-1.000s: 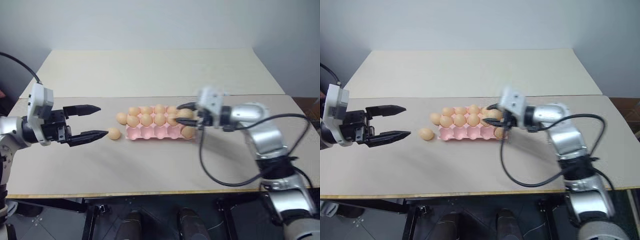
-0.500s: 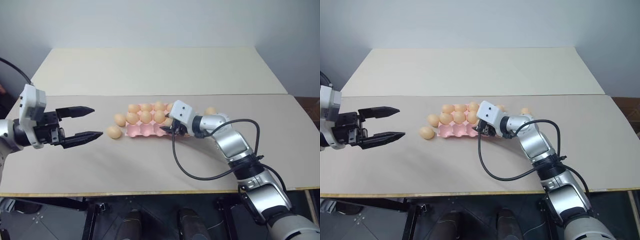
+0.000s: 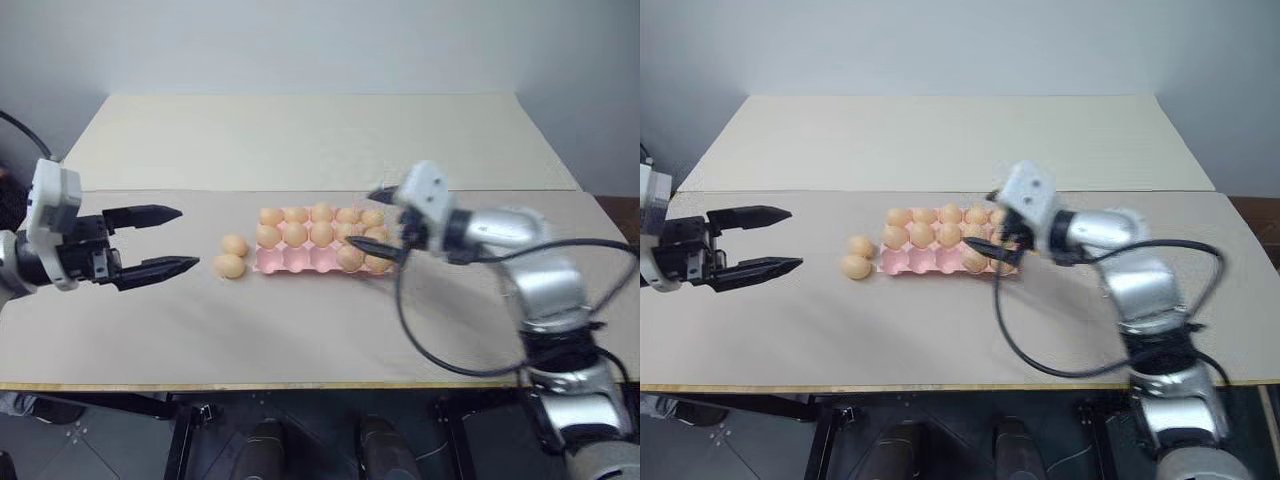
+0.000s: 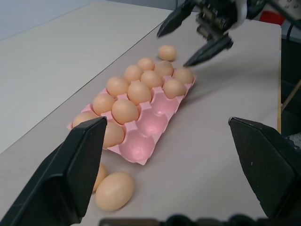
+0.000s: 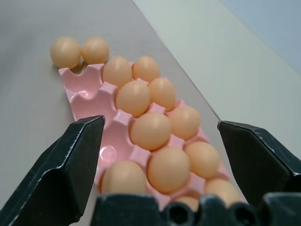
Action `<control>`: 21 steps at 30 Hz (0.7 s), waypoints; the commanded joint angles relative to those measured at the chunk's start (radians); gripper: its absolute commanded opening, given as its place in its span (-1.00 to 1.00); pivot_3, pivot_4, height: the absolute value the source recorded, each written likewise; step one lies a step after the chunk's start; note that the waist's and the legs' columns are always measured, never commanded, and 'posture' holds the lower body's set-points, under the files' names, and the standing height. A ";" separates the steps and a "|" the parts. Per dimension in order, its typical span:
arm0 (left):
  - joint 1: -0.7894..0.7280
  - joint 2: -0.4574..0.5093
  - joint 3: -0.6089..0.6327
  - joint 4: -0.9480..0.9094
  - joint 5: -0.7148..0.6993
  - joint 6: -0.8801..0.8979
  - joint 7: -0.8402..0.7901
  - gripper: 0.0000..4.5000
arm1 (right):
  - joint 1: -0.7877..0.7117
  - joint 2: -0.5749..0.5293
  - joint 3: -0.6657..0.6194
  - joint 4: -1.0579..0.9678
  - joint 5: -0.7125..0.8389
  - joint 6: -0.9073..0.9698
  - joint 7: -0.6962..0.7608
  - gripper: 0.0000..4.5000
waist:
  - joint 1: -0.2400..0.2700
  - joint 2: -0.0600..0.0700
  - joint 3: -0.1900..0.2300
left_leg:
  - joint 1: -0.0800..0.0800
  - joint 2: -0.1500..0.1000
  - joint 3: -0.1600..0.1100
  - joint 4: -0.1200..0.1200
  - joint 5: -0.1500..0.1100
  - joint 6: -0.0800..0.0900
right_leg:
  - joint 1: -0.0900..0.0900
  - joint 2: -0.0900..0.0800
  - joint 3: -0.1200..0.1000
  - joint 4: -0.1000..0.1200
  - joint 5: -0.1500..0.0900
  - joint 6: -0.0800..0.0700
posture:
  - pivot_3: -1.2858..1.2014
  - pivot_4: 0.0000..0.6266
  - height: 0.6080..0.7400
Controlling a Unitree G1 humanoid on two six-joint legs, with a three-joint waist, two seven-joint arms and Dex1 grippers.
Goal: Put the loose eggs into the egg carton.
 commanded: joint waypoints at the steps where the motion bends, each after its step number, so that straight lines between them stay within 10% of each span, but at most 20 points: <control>1: 0.019 0.041 0.052 0.058 0.034 -0.031 -0.022 1.00 | 0.108 -0.132 -0.213 -0.096 0.130 0.013 0.107 0.99 | 0.000 0.000 0.000 | 0.000 0.000 0.000 0.000 -0.001 0.001 | 0.000 0.000 0.000 0.000 0.000 0.000 | 0.03 -0.52 1.00; 10: 0.091 0.022 0.083 0.056 0.040 -0.030 -0.017 1.00 | 0.368 -0.255 -0.374 -0.041 0.159 -0.073 0.134 0.99 | -0.013 0.000 0.000 | 0.010 0.004 0.009 -0.002 -0.001 0.002 | 0.006 0.004 0.006 0.000 0.001 -0.001 | 0.03 -0.52 1.00; 21: 0.096 0.001 0.073 0.009 0.021 -0.014 0.014 1.00 | 0.322 -0.255 -0.302 0.019 0.158 -0.035 0.033 0.99 | -0.011 0.000 0.000 | 0.010 0.004 0.012 -0.002 -0.002 0.002 | 0.005 0.003 0.009 0.000 0.001 -0.001 | 0.03 -0.52 1.00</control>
